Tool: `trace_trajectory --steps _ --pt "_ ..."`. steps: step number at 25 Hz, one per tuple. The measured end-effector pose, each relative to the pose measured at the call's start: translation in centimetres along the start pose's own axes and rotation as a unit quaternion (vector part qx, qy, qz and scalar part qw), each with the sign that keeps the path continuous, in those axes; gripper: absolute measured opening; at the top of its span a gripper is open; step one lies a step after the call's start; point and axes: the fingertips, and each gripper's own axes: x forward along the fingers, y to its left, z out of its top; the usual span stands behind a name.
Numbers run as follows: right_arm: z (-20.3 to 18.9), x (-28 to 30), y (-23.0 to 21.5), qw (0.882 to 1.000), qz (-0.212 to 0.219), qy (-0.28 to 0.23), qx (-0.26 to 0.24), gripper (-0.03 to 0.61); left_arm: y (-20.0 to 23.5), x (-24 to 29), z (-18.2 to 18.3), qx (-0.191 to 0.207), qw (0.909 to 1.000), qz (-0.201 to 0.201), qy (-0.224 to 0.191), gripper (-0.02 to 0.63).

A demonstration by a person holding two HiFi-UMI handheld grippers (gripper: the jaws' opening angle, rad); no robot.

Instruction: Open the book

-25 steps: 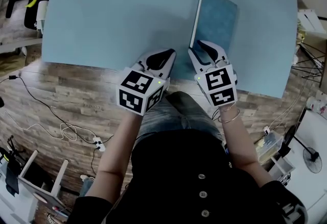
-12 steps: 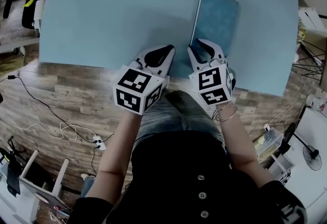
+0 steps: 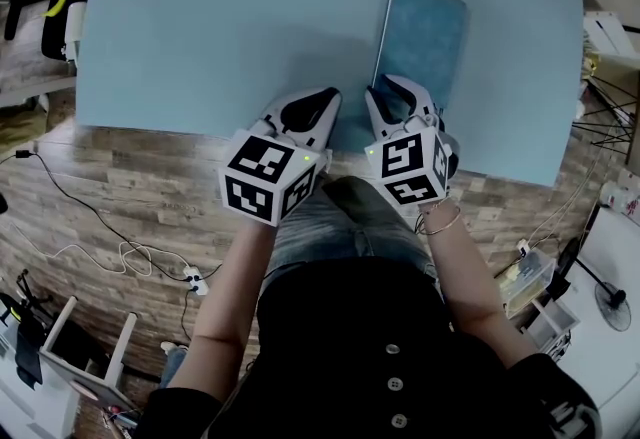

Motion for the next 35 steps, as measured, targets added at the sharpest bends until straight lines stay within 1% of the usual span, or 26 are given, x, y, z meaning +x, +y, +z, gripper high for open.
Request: trace_trajectory --steps 3,7,12,14,17,21,27,30,35 --pt "0.0 0.0 0.0 1.0 -0.005 -0.011 0.002 0.103 0.1 0.0 0.1 0.0 1.0 0.0 0.0 0.015" --pt "0.0 0.0 0.0 1.0 -0.007 -0.005 0.003 0.101 -0.1 0.1 0.4 -0.009 0.9999 -0.008 -0.006 0.015" --pt "0.0 -0.2 -0.2 0.999 0.004 -0.014 0.033 0.095 -0.3 0.1 0.2 -0.015 0.9997 -0.017 -0.002 0.015" --pt "0.2 -0.2 -0.2 0.999 0.013 -0.014 0.047 0.092 -0.2 -0.1 0.1 -0.014 0.9997 -0.019 0.001 0.015" --pt "0.2 -0.2 -0.2 0.998 0.024 -0.015 0.052 0.086 0.0 -0.2 0.1 -0.012 0.9997 -0.02 0.003 0.015" --pt "0.3 -0.4 -0.1 0.998 0.023 -0.018 0.061 0.07 -0.3 -0.3 0.3 -0.008 0.9995 -0.029 0.006 0.015" --pt "0.5 -0.9 0.1 0.996 0.028 -0.024 0.083 0.034 -0.3 -0.2 0.8 0.011 0.9987 -0.047 0.017 0.014" --pt "0.7 -1.0 0.0 0.993 0.038 -0.028 0.112 0.029 0.2 -0.2 1.2 0.011 0.9986 -0.049 0.019 0.015" --pt "0.5 -1.7 -0.3 0.979 0.061 -0.048 0.19 0.028 0.3 0.3 1.7 0.016 0.998 -0.056 0.023 0.015"
